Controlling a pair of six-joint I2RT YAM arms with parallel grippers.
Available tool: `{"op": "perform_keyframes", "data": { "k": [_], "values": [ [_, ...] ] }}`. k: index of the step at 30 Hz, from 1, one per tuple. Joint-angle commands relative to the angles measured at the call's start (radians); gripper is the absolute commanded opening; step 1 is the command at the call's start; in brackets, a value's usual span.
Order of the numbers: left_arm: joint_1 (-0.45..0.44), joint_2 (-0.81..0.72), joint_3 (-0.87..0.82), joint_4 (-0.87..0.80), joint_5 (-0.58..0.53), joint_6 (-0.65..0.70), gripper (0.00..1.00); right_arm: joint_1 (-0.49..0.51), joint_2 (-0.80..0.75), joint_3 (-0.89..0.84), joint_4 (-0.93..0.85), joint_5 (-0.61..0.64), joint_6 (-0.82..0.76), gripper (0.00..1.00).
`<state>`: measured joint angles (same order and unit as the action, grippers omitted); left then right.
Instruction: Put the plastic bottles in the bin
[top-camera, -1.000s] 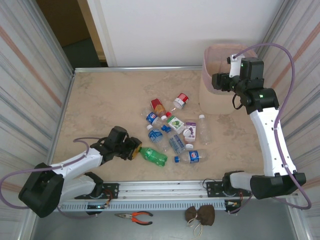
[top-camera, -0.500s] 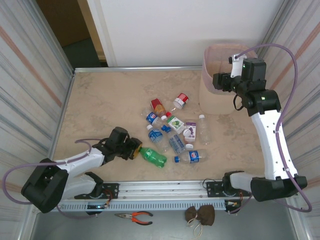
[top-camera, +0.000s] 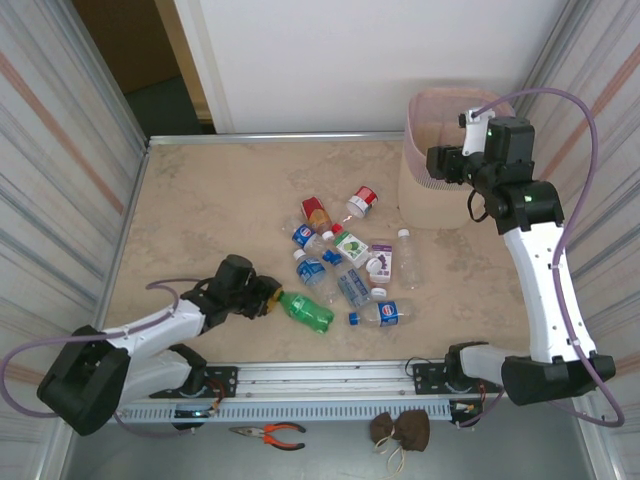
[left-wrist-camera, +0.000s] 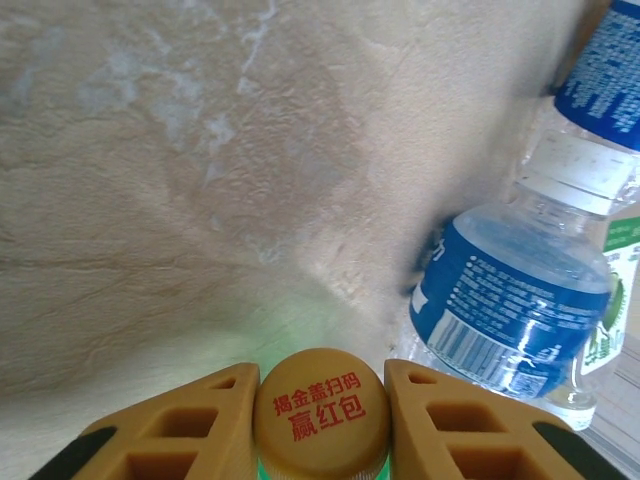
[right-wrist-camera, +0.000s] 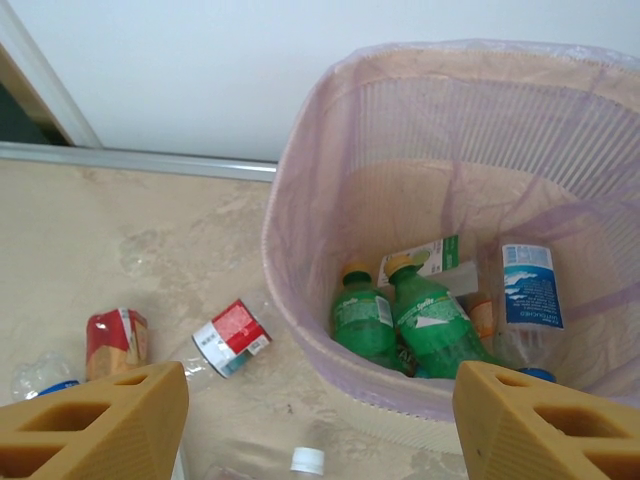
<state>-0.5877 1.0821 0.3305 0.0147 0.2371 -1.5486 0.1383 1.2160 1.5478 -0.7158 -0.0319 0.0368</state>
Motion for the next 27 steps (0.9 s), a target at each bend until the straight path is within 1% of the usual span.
{"op": "perform_keyframes", "data": {
  "k": [1, 5, 8, 13, 17, 22, 24, 27],
  "values": [
    [0.019, -0.053, 0.004, -0.056, -0.022, 0.024, 0.29, 0.008, -0.039, 0.015, -0.003, -0.021, 0.014, 0.69],
    [0.056, -0.129, 0.048, -0.156, -0.02, 0.104, 0.27, 0.017, -0.057, 0.019, -0.007, -0.041, 0.023, 0.69],
    [0.094, -0.195, 0.097, -0.24, -0.016, 0.195, 0.26, 0.02, -0.073, 0.014, 0.0, -0.078, 0.035, 0.69],
    [0.159, -0.26, 0.197, -0.295, 0.037, 0.426, 0.26, 0.039, -0.121, -0.036, 0.073, -0.214, 0.048, 0.69],
    [0.2, -0.252, 0.3, -0.287, 0.121, 0.617, 0.23, 0.088, -0.148, -0.073, 0.136, -0.316, 0.055, 0.69],
    [0.212, -0.202, 0.451, -0.283, 0.231, 0.825, 0.11, 0.18, -0.162, -0.113, 0.2, -0.407, 0.068, 0.69],
    [0.212, -0.183, 0.506, -0.277, 0.268, 0.888, 0.0, 0.223, -0.16, -0.127, 0.223, -0.427, 0.072, 0.69],
    [0.211, -0.165, 0.569, -0.255, 0.318, 0.961, 0.0, 0.289, -0.157, -0.146, 0.25, -0.439, 0.073, 0.69]
  ]
}}
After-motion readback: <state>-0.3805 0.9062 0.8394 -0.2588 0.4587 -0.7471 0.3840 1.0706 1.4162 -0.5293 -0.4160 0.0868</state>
